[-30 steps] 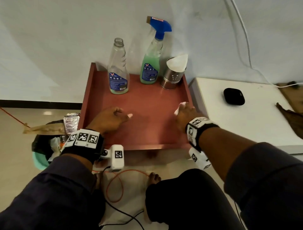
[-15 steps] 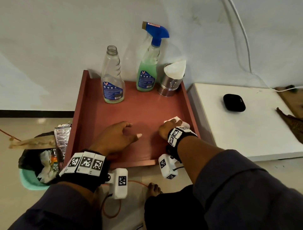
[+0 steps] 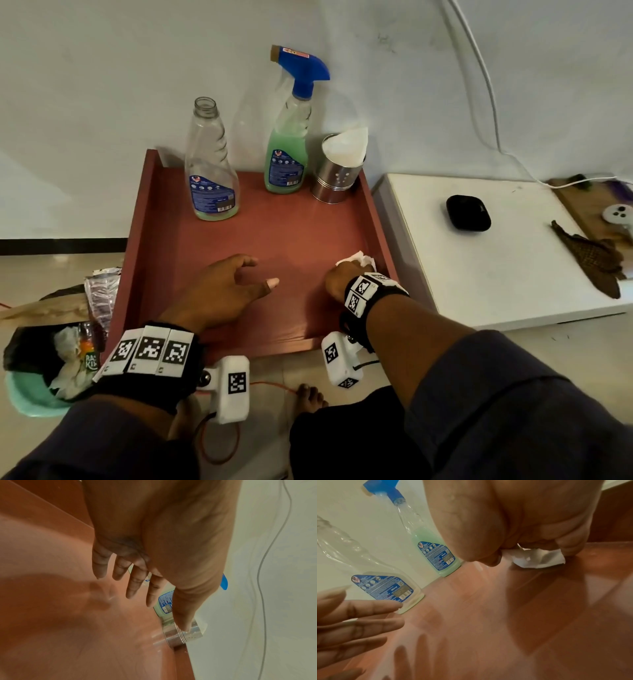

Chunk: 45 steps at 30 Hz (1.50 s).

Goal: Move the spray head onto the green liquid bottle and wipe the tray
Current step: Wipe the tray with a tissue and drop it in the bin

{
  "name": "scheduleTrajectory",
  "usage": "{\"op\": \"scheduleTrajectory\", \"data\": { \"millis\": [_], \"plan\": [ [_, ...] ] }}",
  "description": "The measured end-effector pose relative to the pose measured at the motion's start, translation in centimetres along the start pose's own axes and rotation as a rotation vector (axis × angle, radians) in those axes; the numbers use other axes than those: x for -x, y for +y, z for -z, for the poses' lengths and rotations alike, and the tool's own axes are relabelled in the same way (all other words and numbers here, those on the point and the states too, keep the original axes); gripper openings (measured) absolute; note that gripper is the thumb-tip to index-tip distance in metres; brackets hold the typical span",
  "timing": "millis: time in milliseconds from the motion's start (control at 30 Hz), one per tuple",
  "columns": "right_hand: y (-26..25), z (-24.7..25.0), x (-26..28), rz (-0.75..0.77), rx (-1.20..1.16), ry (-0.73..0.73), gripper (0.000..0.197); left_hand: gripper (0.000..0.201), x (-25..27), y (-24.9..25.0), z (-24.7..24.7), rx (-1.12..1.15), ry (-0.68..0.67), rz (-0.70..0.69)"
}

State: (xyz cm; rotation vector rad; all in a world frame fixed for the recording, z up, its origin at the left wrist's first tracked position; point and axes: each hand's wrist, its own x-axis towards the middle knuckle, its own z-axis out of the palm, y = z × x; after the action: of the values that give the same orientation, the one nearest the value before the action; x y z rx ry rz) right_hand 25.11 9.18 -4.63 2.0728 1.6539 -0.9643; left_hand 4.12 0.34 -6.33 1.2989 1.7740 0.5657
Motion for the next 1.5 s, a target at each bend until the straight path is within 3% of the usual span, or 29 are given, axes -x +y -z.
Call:
{"op": "scheduleTrajectory", "data": {
  "millis": [133,233,367,500,600,700,800,867,967,1067,1167,1234,1367,1500],
  "plan": [
    [-1.0,-0.1,-0.6,0.001,0.117,0.063,0.043,0.067,0.1,-0.1,0.2,0.037,-0.003,0.009],
    [-2.9,-0.8,-0.9,-0.018,0.211,0.21,0.055,0.073,-0.2,-0.6,0.8,0.093,0.032,0.052],
    [-6.6,-2.8,0.1,0.053,0.192,0.159,0.059,0.068,-0.8,-1.0,1.8,0.156,0.081,0.075],
    [-10.3,-5.4,1.1,0.336,0.261,0.1,0.054,0.053,-0.8,-1.3,3.5,0.16,0.225,0.11],
    [-12.9,-7.0,2.5,0.632,0.406,-0.038,0.06,0.039,-0.9,-1.7,4.6,0.317,0.336,0.166],
    [-14.2,-7.5,4.3,0.837,0.351,-0.201,0.045,0.04,-0.6,-2.0,5.4,0.446,0.342,0.208],
    [-13.2,-4.8,4.5,0.934,0.281,-0.128,0.047,0.043,-0.5,-2.6,6.1,0.426,0.384,0.224],
    [-11.2,-1.2,4.1,0.836,0.26,-0.059,0.043,0.046,-0.5,-2.9,6.2,0.387,0.382,0.21],
    [-7.3,3.8,2.8,0.626,0.243,0.176,0.03,0.05,-0.4,-2.7,5.9,0.374,0.362,0.201],
    [-5.0,3.1,2.4,0.504,0.311,0.245,0.027,0.048,0.1,-1.9,5.4,0.353,0.312,0.209],
    [-5.6,-2.1,5.3,0.513,0.553,0.055,0.029,0.052,0.6,-1.8,5.2,0.326,0.291,0.22],
    [-7.2,-5.6,7.9,0.596,0.577,-0.034,0.026,0.052,0.8,-1.9,5.4,0.321,0.312,0.227],
    [-11.3,-8.5,9.5,0.73,0.329,-0.15,0.025,0.049,1.0,-2.3,6.5,0.374,0.342,0.216],
    [-11.9,-3.9,6.8,0.544,0.02,-0.058,0.034,0.045,0.7,-2.6,7.1,0.405,0.374,0.214]
  ]
}}
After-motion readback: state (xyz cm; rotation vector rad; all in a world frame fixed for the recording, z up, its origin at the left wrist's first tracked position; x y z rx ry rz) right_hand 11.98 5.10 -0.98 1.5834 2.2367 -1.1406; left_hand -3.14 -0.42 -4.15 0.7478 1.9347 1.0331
